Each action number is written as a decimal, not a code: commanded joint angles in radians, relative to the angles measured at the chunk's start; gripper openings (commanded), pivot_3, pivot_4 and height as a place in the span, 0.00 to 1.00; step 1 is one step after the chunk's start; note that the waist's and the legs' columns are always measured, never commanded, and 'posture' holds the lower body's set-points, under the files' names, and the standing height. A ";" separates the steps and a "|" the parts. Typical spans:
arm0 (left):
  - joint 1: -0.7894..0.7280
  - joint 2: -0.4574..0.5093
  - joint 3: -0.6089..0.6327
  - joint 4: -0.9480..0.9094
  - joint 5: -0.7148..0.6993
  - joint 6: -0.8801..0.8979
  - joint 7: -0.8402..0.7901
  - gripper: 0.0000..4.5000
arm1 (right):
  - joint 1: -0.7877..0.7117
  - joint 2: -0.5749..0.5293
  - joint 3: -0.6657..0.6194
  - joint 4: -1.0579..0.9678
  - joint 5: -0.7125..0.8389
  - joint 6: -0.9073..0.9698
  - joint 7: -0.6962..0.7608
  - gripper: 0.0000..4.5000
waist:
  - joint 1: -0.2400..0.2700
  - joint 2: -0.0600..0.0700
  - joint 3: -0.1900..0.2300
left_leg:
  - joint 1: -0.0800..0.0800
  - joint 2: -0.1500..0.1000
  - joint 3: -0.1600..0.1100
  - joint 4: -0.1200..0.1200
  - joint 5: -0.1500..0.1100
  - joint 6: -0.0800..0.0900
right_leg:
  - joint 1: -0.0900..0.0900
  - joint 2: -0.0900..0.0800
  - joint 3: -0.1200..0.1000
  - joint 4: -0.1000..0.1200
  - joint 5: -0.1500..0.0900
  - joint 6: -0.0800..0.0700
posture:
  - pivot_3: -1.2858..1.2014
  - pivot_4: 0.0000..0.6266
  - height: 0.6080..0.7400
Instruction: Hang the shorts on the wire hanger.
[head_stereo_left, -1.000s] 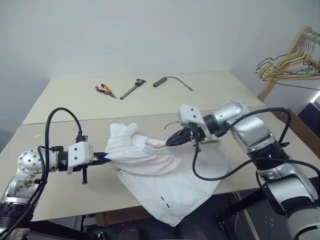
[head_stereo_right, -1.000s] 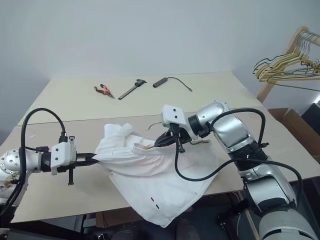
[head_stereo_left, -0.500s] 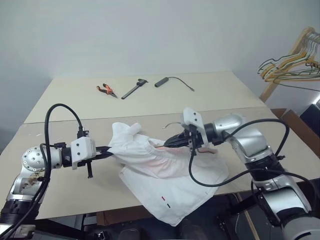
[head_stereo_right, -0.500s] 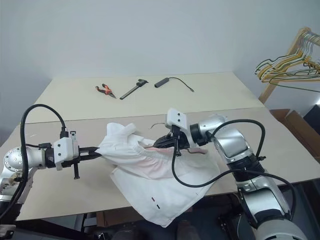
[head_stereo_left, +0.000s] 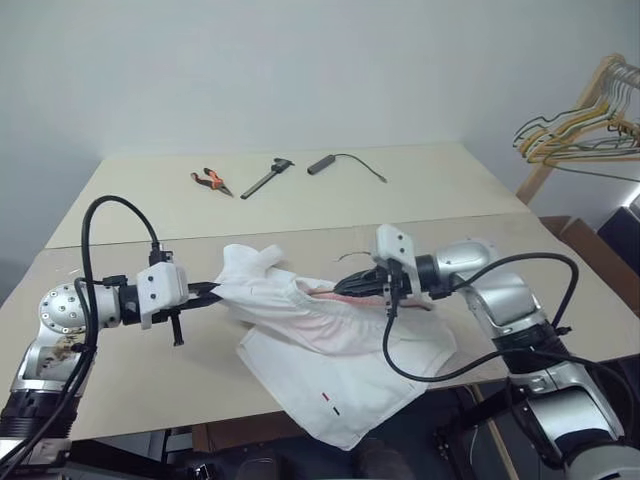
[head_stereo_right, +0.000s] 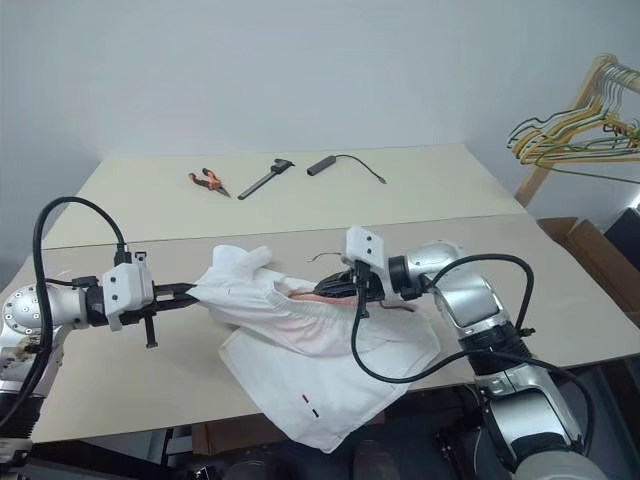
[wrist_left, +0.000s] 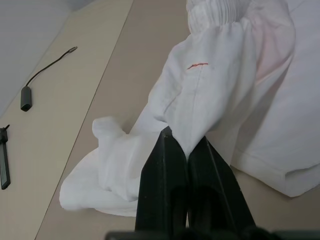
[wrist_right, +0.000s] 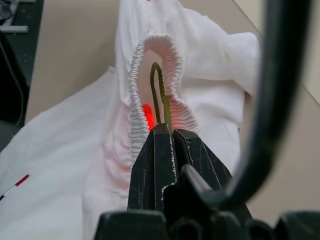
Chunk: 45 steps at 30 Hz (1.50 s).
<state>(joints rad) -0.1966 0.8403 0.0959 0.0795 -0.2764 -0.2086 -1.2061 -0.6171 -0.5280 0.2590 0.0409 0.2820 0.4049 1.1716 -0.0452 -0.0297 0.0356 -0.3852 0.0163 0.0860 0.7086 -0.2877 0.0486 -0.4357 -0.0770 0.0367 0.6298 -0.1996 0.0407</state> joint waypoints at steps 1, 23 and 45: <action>-0.008 0.011 0.027 -0.018 -0.014 -0.006 0.011 0.00 | -0.020 0.043 -0.085 -0.037 0.097 0.084 -0.046 0.00 | -0.001 0.000 0.000 | 0.000 0.000 0.000 0.000 0.000 0.000 | 0.000 0.000 0.000 0.000 0.000 0.000 | 0.50 0.00 1.00; -0.051 0.002 0.015 0.021 0.000 -0.018 0.023 0.00 | 0.002 -0.051 -0.024 -0.029 -0.027 -0.032 0.014 0.00 | -0.002 0.000 0.000 | 0.001 0.000 0.000 0.000 0.000 0.000 | 0.001 0.000 0.000 0.000 0.000 0.000 | 0.50 0.00 1.00; -0.107 0.091 -0.017 0.068 -0.035 -0.036 -0.178 0.64 | -0.306 -0.101 0.036 -0.094 -0.006 0.299 0.051 0.00 | -0.040 0.000 0.000 | -0.001 0.000 0.000 0.000 0.000 0.000 | -0.001 0.000 0.000 0.000 0.000 0.000 | 0.48 0.00 1.00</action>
<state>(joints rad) -0.2825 0.9036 0.0327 0.1703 -0.2732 -0.2375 -1.3543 -0.8816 -0.6179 0.3104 -0.0522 0.2798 0.6961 1.2257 -0.0853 -0.0296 0.0356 -0.3863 0.0166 0.0861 0.7087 -0.2876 0.0487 -0.4373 -0.0772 0.0369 0.6300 -0.1995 0.0405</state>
